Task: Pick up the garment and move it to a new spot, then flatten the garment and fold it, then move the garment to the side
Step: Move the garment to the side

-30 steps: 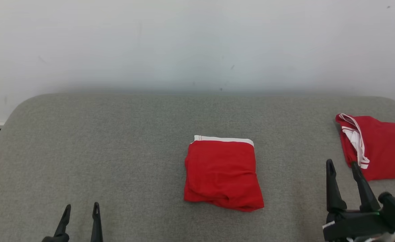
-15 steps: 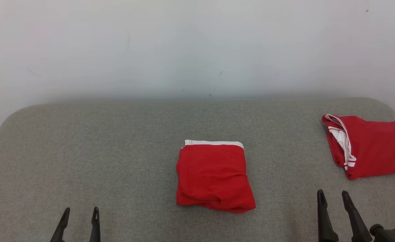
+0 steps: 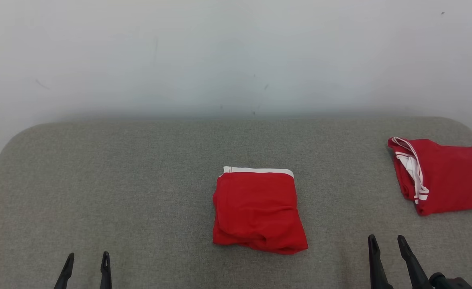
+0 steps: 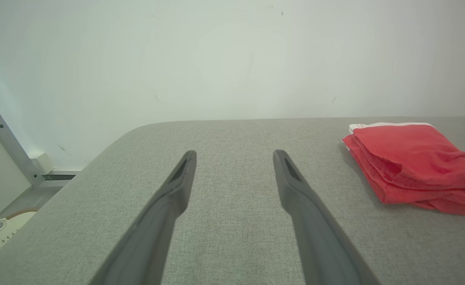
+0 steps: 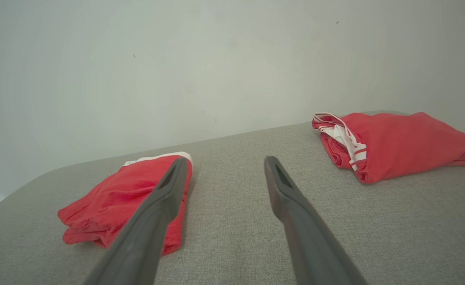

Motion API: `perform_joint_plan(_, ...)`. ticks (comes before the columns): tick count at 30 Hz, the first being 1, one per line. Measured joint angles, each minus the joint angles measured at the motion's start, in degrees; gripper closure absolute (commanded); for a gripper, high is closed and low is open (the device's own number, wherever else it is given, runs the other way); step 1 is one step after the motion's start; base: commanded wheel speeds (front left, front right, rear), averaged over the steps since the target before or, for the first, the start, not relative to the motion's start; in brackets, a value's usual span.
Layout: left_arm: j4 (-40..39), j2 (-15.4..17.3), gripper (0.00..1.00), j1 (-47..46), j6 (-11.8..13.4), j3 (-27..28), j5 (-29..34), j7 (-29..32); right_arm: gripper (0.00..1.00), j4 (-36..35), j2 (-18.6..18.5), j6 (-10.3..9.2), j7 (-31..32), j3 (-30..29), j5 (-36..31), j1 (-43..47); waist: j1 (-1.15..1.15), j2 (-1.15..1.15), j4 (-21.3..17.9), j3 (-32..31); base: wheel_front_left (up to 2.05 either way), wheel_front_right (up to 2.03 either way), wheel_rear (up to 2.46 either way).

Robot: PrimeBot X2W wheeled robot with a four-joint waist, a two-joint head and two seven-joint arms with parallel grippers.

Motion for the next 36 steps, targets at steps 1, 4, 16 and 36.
perform_joint_plan(1, 0.0, -0.1, 0.00, 0.2, -0.1, 0.1, 0.0, 0.0, 0.00, 0.2, 0.0, 0.00, 0.0, 0.1, -0.1, 0.0, 0.00, 0.00, 0.0, 0.0, 0.00, 0.00, 0.00)
perform_joint_plan(4, 0.0, -0.3, 0.00, 0.3, -0.2, 0.3, 0.1, 0.0, 0.00, 0.4, 0.1, 0.00, 0.0, 0.1, -0.4, -0.1, 0.00, 0.00, 0.0, 0.1, 0.00, 0.00, 0.00)
perform_joint_plan(16, 0.4, -0.7, 0.00, 0.3, -0.7, 0.7, 0.7, 0.0, 0.00, 1.3, 0.3, 0.00, 0.0, 0.2, -0.6, -0.2, 0.00, 0.00, -0.1, 0.0, 0.00, 0.00, 0.00)
perform_joint_plan(36, 1.9, -2.7, 0.00, -1.9, -2.4, -0.8, 1.6, 0.0, 0.00, 12.1, -1.4, 0.00, 4.7, 3.1, 2.9, -13.9, 0.00, 0.00, 2.4, 1.1, 0.00, 0.00, 0.00)
